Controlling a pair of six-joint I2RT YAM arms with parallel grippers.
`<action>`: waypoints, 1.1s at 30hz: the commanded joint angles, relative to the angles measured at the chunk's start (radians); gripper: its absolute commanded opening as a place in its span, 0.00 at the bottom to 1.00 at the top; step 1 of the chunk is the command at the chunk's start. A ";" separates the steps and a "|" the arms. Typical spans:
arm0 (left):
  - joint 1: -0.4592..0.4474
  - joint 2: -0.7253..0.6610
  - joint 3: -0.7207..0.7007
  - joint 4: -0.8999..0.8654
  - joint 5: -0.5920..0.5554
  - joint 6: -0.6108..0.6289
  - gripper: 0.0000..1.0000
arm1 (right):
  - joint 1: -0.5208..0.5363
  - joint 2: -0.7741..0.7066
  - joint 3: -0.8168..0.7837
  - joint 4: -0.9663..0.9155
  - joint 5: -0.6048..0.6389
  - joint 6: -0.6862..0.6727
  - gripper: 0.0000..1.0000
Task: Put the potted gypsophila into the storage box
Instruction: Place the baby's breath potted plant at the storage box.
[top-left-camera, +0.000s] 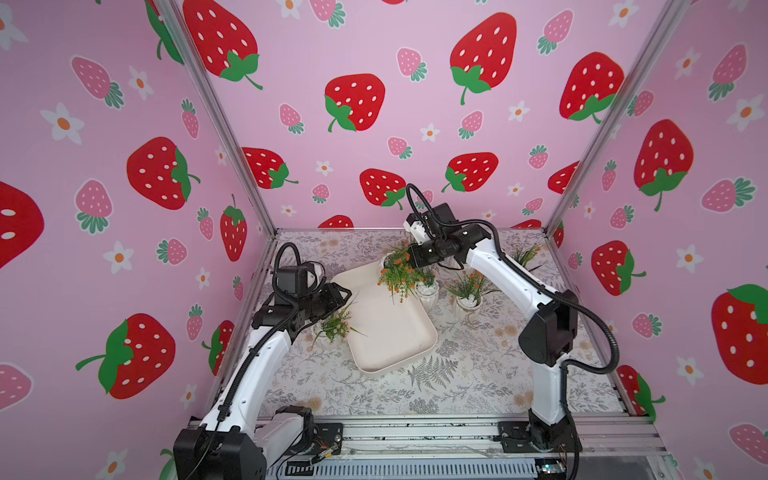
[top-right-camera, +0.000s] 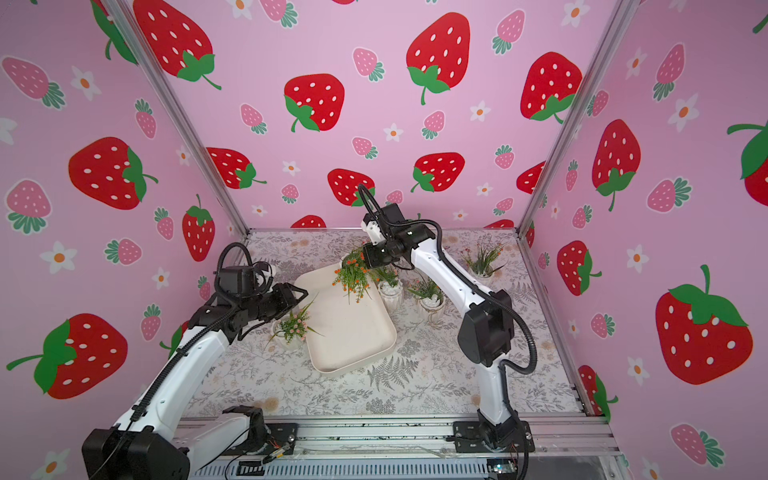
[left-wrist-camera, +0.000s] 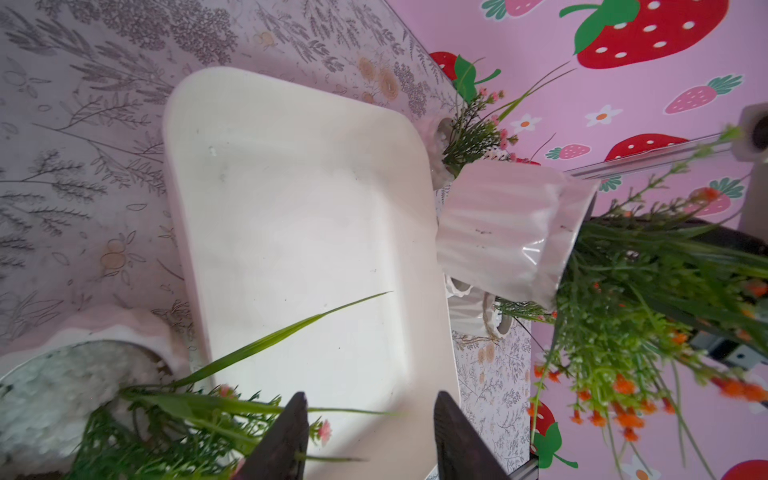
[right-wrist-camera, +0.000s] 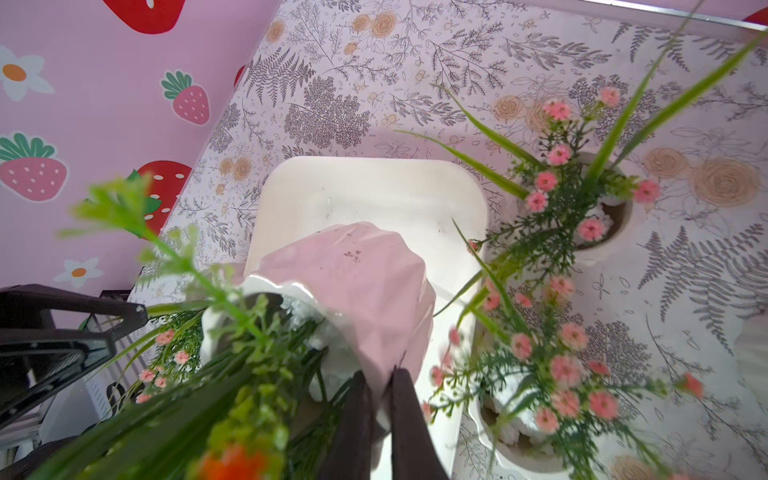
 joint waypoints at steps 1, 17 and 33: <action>0.044 -0.021 0.058 -0.128 0.019 0.060 0.52 | 0.017 0.049 0.129 0.004 -0.022 0.018 0.00; 0.196 -0.046 0.132 -0.337 -0.087 0.187 0.52 | 0.097 0.314 0.366 -0.021 -0.059 0.071 0.00; 0.271 -0.022 0.086 -0.319 -0.004 0.178 0.55 | 0.135 0.413 0.375 0.058 -0.077 0.108 0.00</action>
